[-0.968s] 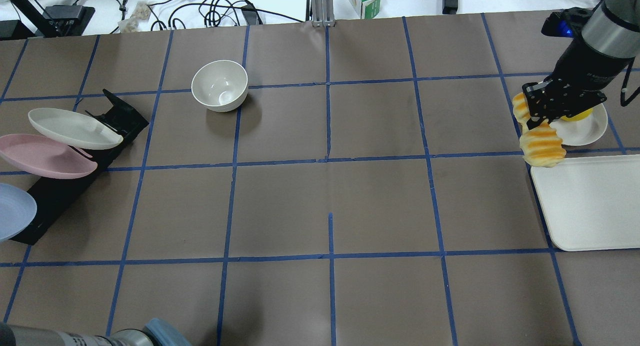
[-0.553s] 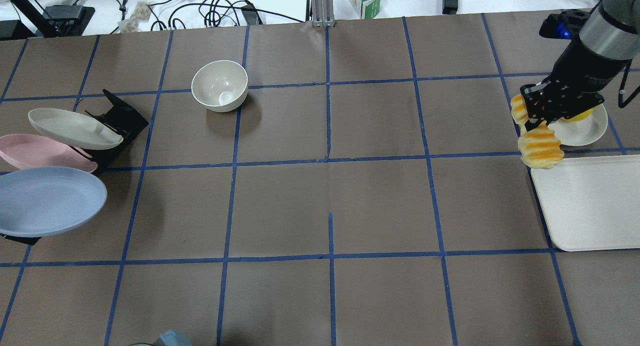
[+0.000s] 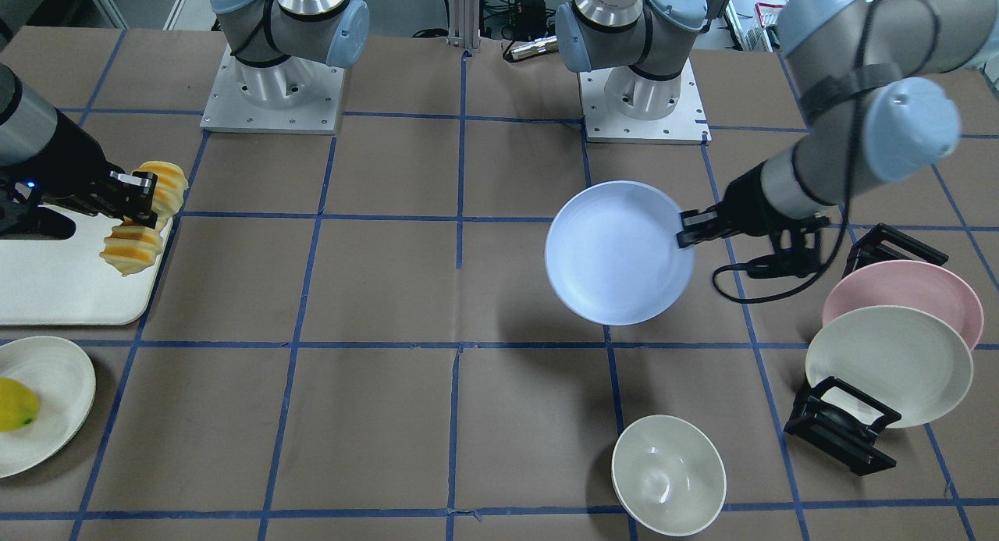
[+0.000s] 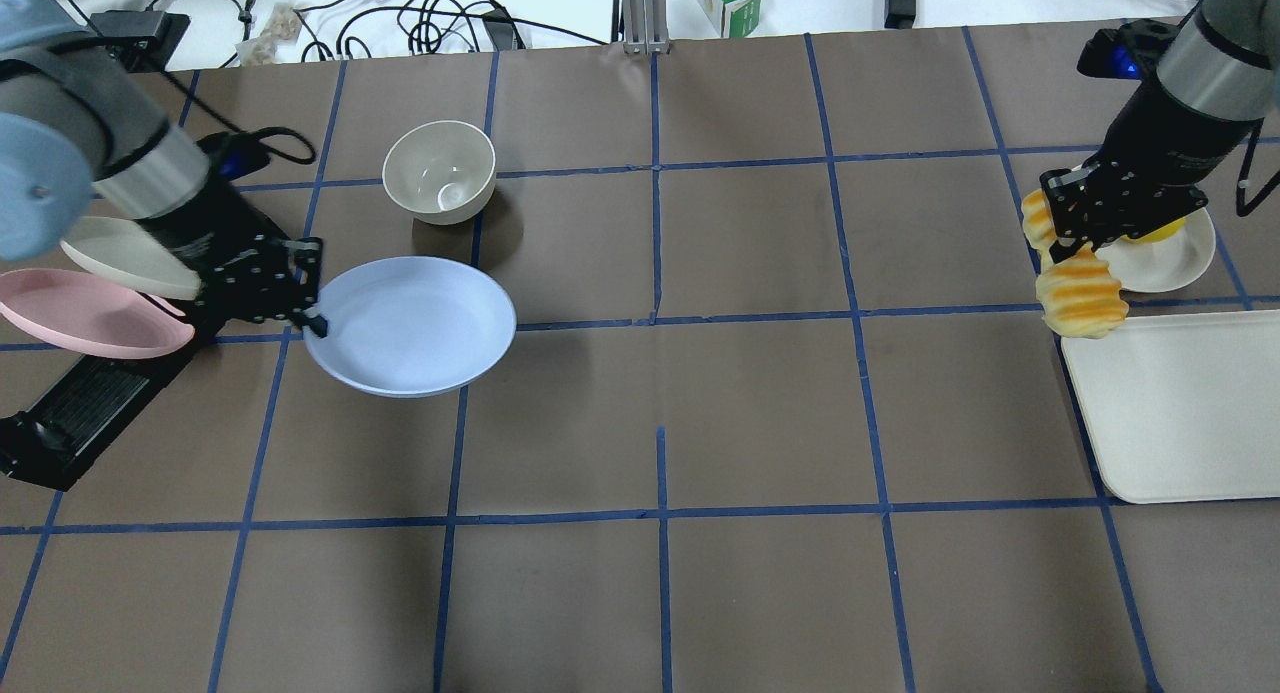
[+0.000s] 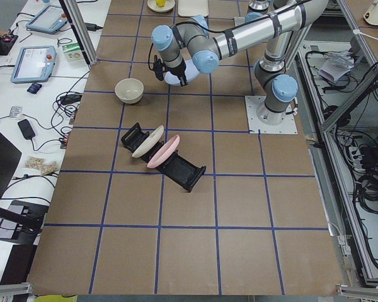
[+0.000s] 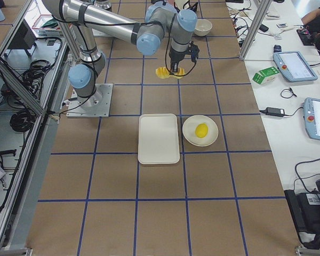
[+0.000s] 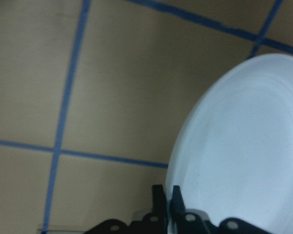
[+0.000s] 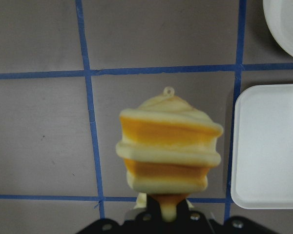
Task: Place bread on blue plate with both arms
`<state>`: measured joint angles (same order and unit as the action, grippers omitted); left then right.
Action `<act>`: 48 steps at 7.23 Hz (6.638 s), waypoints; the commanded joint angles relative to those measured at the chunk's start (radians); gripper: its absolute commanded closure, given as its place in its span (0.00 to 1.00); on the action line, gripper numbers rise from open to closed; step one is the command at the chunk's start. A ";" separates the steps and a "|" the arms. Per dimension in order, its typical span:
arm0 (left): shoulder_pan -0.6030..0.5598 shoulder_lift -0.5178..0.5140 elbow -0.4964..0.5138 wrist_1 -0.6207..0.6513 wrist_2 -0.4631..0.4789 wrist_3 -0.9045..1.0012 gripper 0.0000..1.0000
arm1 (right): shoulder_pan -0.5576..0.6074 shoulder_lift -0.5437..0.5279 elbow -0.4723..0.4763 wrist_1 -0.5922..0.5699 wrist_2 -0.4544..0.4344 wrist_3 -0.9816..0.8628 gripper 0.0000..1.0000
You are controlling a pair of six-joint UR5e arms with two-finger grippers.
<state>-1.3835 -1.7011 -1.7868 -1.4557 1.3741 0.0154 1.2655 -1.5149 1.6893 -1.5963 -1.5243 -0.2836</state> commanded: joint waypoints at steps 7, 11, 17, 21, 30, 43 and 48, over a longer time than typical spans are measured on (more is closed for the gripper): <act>-0.362 -0.239 -0.227 0.773 -0.092 -0.482 1.00 | 0.000 -0.007 -0.005 0.002 0.004 0.001 1.00; -0.324 -0.180 -0.168 0.726 -0.020 -0.426 0.00 | 0.145 0.005 -0.010 -0.014 0.012 0.119 1.00; -0.209 0.090 0.254 -0.150 0.200 0.076 0.00 | 0.555 0.230 -0.007 -0.325 0.013 0.417 1.00; -0.175 0.127 0.282 -0.157 0.195 0.091 0.00 | 0.630 0.361 -0.002 -0.477 0.045 0.521 1.00; -0.186 0.143 0.274 -0.140 0.195 0.074 0.00 | 0.666 0.432 -0.002 -0.576 0.041 0.566 0.00; -0.189 0.146 0.274 -0.141 0.198 0.063 0.00 | 0.281 -0.143 -0.056 0.015 -0.106 0.353 0.00; -0.189 0.143 0.287 -0.144 0.201 0.061 0.00 | 0.282 -0.137 -0.048 0.013 -0.079 0.346 0.00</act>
<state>-1.5721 -1.5583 -1.5010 -1.6008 1.5757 0.0764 1.5472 -1.6535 1.6407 -1.5821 -1.6105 0.0634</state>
